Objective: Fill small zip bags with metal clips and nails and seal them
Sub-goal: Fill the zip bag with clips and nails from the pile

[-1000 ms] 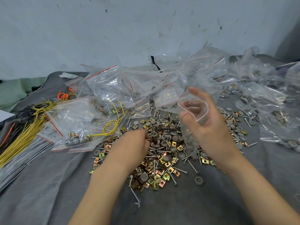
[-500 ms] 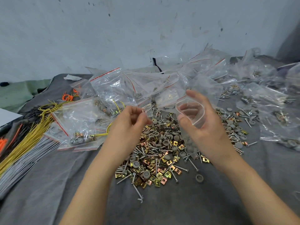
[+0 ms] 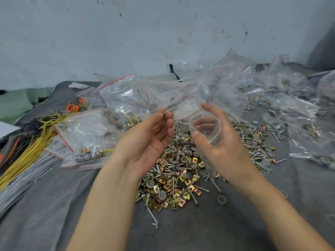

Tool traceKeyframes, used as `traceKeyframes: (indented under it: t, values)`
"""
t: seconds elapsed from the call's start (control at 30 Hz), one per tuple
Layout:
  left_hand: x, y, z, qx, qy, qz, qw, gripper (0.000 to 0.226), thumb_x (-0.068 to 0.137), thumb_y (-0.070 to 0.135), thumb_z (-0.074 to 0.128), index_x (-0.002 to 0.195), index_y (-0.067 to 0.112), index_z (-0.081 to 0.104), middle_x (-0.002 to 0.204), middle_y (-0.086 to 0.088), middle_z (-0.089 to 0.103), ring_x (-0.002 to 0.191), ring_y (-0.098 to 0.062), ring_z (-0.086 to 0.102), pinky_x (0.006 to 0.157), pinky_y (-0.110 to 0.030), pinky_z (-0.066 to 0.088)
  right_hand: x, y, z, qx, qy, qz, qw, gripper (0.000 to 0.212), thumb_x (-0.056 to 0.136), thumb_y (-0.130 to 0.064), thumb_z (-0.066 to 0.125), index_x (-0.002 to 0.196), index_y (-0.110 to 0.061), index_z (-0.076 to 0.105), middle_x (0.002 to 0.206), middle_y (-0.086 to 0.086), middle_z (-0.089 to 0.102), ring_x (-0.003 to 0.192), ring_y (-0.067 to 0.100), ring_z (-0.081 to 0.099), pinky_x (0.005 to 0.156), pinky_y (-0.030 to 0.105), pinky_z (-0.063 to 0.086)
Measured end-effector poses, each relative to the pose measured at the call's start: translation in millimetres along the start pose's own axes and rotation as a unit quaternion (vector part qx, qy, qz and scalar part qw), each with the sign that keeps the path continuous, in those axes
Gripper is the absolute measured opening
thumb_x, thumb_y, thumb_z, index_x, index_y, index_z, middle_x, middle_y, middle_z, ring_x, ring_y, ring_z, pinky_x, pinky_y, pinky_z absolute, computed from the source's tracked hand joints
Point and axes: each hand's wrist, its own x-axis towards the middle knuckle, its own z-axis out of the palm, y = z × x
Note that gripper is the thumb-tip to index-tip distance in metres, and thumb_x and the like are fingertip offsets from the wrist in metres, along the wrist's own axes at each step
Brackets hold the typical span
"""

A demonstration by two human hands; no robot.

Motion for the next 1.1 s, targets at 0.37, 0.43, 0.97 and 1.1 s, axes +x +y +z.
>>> traceKeyframes:
  t: [0.37,0.43,0.97,1.1]
  values:
    - [5,5,12,0.125,-0.03,0.14,0.982,0.017,0.097,0.025,0.055,0.093,0.022,0.072,0.076,0.008,0.065,0.063,-0.006,0.058,0.059,-0.019,0.046,-1,2,1,-0.025,-0.036,-0.01,0.999,0.06,0.087,-0.041,0.065,0.139,-0.051,0.036,0.114,-0.02,0.061,0.112,0.002,0.059,0.091,0.016,0.047]
    - [0,6,18,0.243,-0.03,0.214,0.946,0.019,0.097,0.028,0.056,0.092,0.022,0.074,0.078,0.007,0.065,0.067,-0.006,0.058,0.06,-0.019,0.046,0,3,1,-0.025,-0.04,-0.013,0.999,0.061,0.088,-0.041,0.065,0.14,-0.049,0.035,0.114,-0.02,0.061,0.113,0.003,0.059,0.09,0.014,0.046]
    - [-3,5,26,0.427,0.01,0.32,0.846,0.019,0.099,0.035,0.054,0.101,0.026,0.07,0.085,0.011,0.071,0.073,-0.002,0.064,0.063,-0.013,0.047,0,6,-4,0.018,-0.021,0.003,1.0,0.061,0.087,-0.046,0.066,0.141,-0.049,0.036,0.114,-0.018,0.063,0.113,0.008,0.06,0.097,0.05,0.051]
    - [5,5,-4,0.563,-0.002,0.224,0.795,0.019,0.097,0.041,0.053,0.099,0.03,0.068,0.085,0.011,0.071,0.071,0.0,0.063,0.061,-0.013,0.047,1,4,-5,0.017,-0.016,0.008,1.0,0.06,0.087,-0.044,0.066,0.14,-0.051,0.037,0.114,-0.02,0.063,0.113,0.005,0.06,0.098,0.046,0.051]
